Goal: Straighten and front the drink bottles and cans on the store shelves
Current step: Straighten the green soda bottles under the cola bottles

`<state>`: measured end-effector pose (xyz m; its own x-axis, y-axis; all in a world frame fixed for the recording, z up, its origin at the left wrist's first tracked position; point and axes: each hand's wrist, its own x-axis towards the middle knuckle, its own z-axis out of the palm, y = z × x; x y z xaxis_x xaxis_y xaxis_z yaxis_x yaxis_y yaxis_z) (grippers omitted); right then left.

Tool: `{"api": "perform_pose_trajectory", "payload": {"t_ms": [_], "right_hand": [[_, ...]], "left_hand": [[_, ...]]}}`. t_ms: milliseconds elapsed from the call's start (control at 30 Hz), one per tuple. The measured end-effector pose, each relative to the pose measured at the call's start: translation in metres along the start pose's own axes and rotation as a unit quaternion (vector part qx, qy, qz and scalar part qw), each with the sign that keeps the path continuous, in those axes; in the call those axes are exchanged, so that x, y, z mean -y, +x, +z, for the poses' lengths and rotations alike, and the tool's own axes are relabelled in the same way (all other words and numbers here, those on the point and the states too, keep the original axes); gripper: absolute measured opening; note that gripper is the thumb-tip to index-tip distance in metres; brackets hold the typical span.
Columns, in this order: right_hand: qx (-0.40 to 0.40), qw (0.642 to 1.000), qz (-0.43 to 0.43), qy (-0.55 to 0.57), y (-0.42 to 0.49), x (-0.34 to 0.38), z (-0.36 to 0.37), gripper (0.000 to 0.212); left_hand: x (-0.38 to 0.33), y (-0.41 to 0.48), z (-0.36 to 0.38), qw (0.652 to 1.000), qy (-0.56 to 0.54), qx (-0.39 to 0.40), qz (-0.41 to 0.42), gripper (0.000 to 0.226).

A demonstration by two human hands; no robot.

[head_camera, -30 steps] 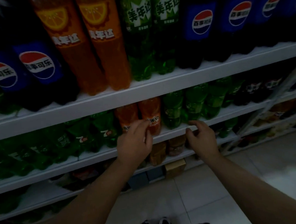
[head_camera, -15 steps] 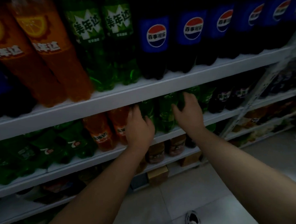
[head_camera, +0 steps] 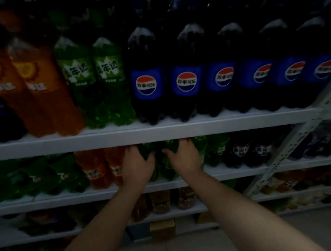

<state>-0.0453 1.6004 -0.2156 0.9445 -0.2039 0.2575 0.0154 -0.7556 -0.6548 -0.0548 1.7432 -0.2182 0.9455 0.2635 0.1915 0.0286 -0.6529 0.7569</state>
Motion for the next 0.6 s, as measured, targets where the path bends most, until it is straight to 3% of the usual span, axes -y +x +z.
{"api": "perform_pose_trajectory", "payload": {"t_ms": [167,267,367,500,600], "right_hand": [[0.094,0.994,0.010,0.060,0.010,-0.008,-0.007,0.039],[0.140,0.987,0.019,0.080,0.015,-0.013,-0.014,0.042],[0.104,0.991,-0.004,0.088,0.013,-0.009,-0.018,0.042],[0.046,0.999,-0.008,-0.008,0.012,0.001,-0.012,0.058],[0.051,0.998,0.021,-0.022,0.014,0.002,-0.008,0.046]], "left_hand": [[0.001,0.000,0.000,1.000,0.020,-0.014,0.005,0.074],[0.000,-0.001,0.000,0.998,0.062,-0.015,0.017,0.077],[0.000,0.003,-0.001,0.995,0.093,-0.005,0.028,0.072],[0.004,0.011,-0.005,0.995,0.083,0.039,0.036,0.060],[0.008,0.015,-0.007,0.995,0.052,0.068,0.057,0.037]]}}
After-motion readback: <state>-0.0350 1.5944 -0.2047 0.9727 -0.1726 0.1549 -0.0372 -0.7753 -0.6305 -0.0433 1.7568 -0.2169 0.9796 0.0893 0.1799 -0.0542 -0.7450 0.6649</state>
